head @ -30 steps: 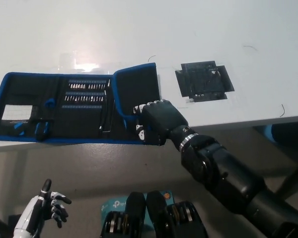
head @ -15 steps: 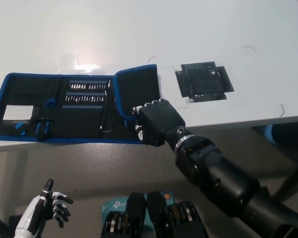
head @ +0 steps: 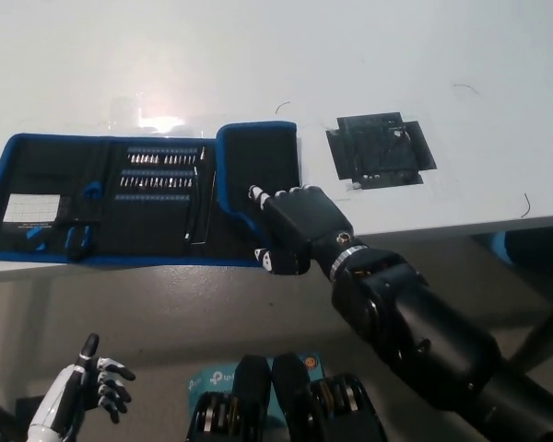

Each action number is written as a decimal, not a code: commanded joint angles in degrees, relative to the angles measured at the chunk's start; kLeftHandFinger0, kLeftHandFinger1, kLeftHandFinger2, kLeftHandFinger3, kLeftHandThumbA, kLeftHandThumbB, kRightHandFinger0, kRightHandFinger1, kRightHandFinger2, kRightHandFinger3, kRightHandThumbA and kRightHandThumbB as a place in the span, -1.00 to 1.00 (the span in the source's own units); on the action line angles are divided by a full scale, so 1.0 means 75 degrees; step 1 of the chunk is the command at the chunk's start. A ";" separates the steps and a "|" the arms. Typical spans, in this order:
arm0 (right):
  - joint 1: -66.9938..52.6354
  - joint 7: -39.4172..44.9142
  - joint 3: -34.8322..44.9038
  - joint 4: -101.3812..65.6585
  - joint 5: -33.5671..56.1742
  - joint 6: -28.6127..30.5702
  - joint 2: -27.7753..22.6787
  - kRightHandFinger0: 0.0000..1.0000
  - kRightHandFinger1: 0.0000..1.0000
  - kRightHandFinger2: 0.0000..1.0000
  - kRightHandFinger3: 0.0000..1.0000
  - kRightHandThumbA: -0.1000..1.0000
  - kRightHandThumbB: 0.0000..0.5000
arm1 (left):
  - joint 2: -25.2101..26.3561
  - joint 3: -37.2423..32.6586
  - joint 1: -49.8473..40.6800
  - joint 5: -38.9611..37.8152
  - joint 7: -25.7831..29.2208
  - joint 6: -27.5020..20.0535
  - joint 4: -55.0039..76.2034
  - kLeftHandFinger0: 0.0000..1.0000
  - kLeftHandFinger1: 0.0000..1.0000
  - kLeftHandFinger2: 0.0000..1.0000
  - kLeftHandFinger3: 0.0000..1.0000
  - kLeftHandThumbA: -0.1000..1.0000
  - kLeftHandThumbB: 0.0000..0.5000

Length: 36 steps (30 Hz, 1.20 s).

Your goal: The robot uses its right hand to lift an edge of the toolkit kept in middle of the desk and make one fold in it

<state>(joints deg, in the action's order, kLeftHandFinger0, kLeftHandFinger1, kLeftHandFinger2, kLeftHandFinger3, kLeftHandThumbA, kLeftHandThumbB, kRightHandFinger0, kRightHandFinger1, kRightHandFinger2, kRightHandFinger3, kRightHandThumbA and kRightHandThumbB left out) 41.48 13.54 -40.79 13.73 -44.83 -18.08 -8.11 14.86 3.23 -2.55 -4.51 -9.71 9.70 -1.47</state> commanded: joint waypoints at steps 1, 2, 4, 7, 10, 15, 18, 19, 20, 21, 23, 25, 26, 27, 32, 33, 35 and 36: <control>-0.0074 0.1445 0.0350 -0.0953 0.0698 -0.0683 0.0061 1.00 1.00 1.00 1.00 0.12 1.00 | 0.0219 0.0093 0.0060 0.0006 -0.0056 -0.0048 0.0149 -0.40 -0.40 -0.41 -0.24 1.00 1.00; -0.0092 0.1563 0.0435 -0.1101 0.0770 -0.0764 0.0062 1.00 1.00 1.00 1.00 0.15 1.00 | 0.0207 0.0098 0.0055 0.0037 -0.0022 -0.0070 0.0128 -0.41 -0.41 -0.43 -0.25 1.00 1.00; -0.0162 0.1647 0.0638 -0.1470 0.0877 -0.0862 0.0070 1.00 1.00 1.00 1.00 0.13 1.00 | 0.0221 0.0098 0.0010 0.0041 -0.0034 -0.0081 0.0153 -0.42 -0.42 -0.42 -0.23 1.00 1.00; -0.0247 0.1734 0.0869 -0.1858 0.0957 -0.0942 0.0072 1.00 1.00 1.00 1.00 0.13 1.00 | 0.0225 0.0103 -0.0028 0.0008 -0.0066 -0.0143 0.0126 -0.42 -0.43 -0.43 -0.22 1.00 1.00; -0.0268 0.1979 0.1111 -0.2416 0.1070 -0.1116 -0.0031 1.00 1.00 1.00 1.00 0.17 1.00 | 0.0225 0.0090 -0.0001 0.0036 -0.0052 -0.0183 0.0061 -0.43 -0.45 -0.45 -0.25 1.00 1.00; -0.0427 0.2135 0.1694 -0.3243 0.1270 -0.1178 -0.0327 1.00 1.00 1.00 1.00 0.22 1.00 | 0.0211 0.0090 -0.0038 -0.0006 -0.0076 -0.0179 0.0058 -0.46 -0.46 -0.46 -0.25 1.00 1.00; -0.0809 0.2090 0.2395 -0.3901 0.1835 -0.1177 -0.0595 1.00 1.00 1.00 1.00 0.11 1.00 | 0.0221 0.0094 -0.0095 0.0054 -0.0031 -0.0156 0.0139 -0.48 -0.45 -0.47 -0.24 1.00 1.00; -0.0813 0.2101 0.2399 -0.3896 0.1828 -0.1175 -0.0569 1.00 1.00 1.00 1.00 0.11 1.00 | 0.0236 0.0107 -0.0110 0.0047 -0.0035 -0.0155 0.0146 -0.48 -0.45 -0.47 -0.24 1.00 1.00; -0.1211 0.1840 0.3071 -0.4133 0.2488 -0.0782 -0.0701 1.00 1.00 1.00 1.00 -0.05 0.91 | 0.0222 0.0130 -0.0117 -0.0005 -0.0043 -0.0115 0.0161 -0.48 -0.45 -0.45 -0.24 1.00 1.00; -0.1465 0.1805 0.3591 -0.4199 0.3109 -0.0507 -0.0793 1.00 1.00 1.00 1.00 -0.24 0.66 | 0.0233 0.0147 -0.0097 -0.0052 -0.0072 -0.0128 0.0136 -0.51 -0.47 -0.45 -0.26 1.00 1.00; -0.2014 0.1713 0.4609 -0.4236 0.4147 -0.0160 -0.0845 1.00 1.00 1.00 1.00 -0.41 0.28 | 0.0215 0.0144 -0.0100 -0.0006 -0.0023 -0.0074 0.0163 -0.52 -0.47 -0.45 -0.27 1.00 1.00; -0.2473 0.1410 0.5276 -0.3998 0.4663 0.0446 -0.0822 0.38 0.89 1.00 1.00 -0.49 0.07 | 0.0239 0.0128 -0.0116 0.0010 -0.0053 -0.0238 0.0094 -0.52 -0.44 -0.41 -0.23 1.00 1.00; -0.2553 0.1351 0.5344 -0.3942 0.4585 0.0584 -0.0861 0.14 0.54 1.00 1.00 -0.41 -0.03 | 0.0226 0.0134 -0.0129 0.0003 -0.0044 -0.0221 0.0094 -0.51 -0.44 -0.42 -0.23 1.00 1.00; -0.2767 0.1216 0.5523 -0.3826 0.4539 0.0872 -0.0942 0.07 0.44 1.00 1.00 -0.40 -0.10 | 0.0213 0.0150 -0.0146 0.0000 -0.0019 -0.0164 0.0120 -0.51 -0.44 -0.44 -0.24 1.00 1.00; -0.3766 0.0872 0.6771 -0.3227 0.5377 0.1757 -0.0693 -0.33 -0.16 0.24 0.51 -0.59 -0.33 | 0.0199 0.0171 -0.0114 0.0023 0.0030 -0.0143 0.0071 -0.53 -0.47 -0.48 -0.25 1.00 1.00; -0.4112 0.0679 0.7151 -0.3180 0.5521 0.1555 -0.0460 -0.40 -0.20 0.20 0.43 -0.44 -0.24 | 0.0193 0.0186 -0.0109 0.0009 0.0042 -0.0105 0.0096 -0.52 -0.46 -0.46 -0.26 1.00 1.00; -0.4402 0.0502 0.7505 -0.2964 0.5629 0.1742 -0.0283 -0.42 -0.25 0.09 0.36 -0.42 -0.30 | 0.0198 0.0191 -0.0102 -0.0016 0.0023 -0.0093 0.0124 -0.56 -0.49 -0.47 -0.25 1.00 1.00; -0.4485 0.0437 0.7649 -0.2873 0.5660 0.1830 -0.0215 -0.45 -0.27 0.07 0.35 -0.42 -0.30 | 0.0195 0.0188 -0.0084 -0.0027 0.0009 -0.0135 0.0102 -0.58 -0.50 -0.48 -0.25 1.00 1.00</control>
<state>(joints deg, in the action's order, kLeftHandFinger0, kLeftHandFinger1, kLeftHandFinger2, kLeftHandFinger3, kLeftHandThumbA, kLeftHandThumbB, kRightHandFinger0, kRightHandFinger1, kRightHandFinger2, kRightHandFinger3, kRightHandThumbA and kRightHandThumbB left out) 11.65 25.03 7.13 -9.85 -16.25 -16.77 -12.26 15.01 3.45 -3.27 -4.52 -9.70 9.68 -1.62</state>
